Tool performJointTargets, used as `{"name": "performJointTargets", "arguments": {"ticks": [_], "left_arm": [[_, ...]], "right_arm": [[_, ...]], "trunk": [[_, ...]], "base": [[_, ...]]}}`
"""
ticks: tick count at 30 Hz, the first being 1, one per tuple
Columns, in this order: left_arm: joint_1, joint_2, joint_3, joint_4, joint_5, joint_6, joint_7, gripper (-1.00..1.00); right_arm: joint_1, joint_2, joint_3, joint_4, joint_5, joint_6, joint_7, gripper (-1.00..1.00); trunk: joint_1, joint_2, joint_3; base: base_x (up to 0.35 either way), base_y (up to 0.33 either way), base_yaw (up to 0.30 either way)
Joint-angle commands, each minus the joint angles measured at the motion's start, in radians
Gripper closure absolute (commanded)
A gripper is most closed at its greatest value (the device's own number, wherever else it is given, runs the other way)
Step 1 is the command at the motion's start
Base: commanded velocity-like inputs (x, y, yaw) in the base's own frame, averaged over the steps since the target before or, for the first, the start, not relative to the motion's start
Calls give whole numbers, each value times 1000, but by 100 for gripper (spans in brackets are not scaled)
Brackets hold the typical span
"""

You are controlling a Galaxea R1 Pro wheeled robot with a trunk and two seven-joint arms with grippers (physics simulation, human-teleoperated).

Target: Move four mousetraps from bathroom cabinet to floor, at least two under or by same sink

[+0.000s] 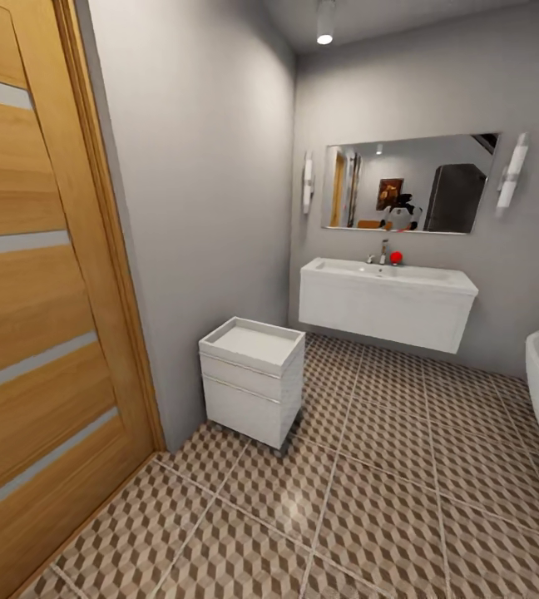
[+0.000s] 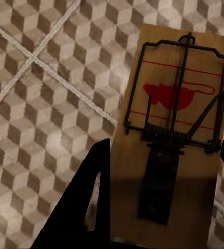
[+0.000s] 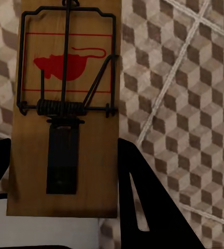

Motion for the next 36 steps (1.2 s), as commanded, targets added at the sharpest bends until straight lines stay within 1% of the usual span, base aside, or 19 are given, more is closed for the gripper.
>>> {"name": "performJointTargets", "arguments": {"ticks": [1,13,16,19,23,36], "left_arm": [[0,0,3,2,0,-2,3,100],[0,2,1,4,-2,-2,1,100],[0,3,1,4,0,-2,1,100],[0,3,0,4,1,0,1,100],[0,4,0,5,1,1,0,100],[0,14,-3,5,1,2,0,100]], "right_arm": [[-1,0,-7,2,7,2,0,100],[-1,0,-8,2,5,3,1,100],[-1,0,-8,2,-4,3,1,100],[-1,-3,-9,2,-30,3,1,100],[-1,-6,-8,2,-49,3,1,100],[-1,-5,-7,2,-56,6,1,100]], "trunk": [[0,-1,-1],[0,-1,-1],[0,-1,-1],[0,-1,-1],[0,-1,-1],[0,-1,-3]], "base": [[0,0,-298],[0,0,-298],[0,0,-298],[0,0,-298],[0,0,-298],[0,0,-298]]}}
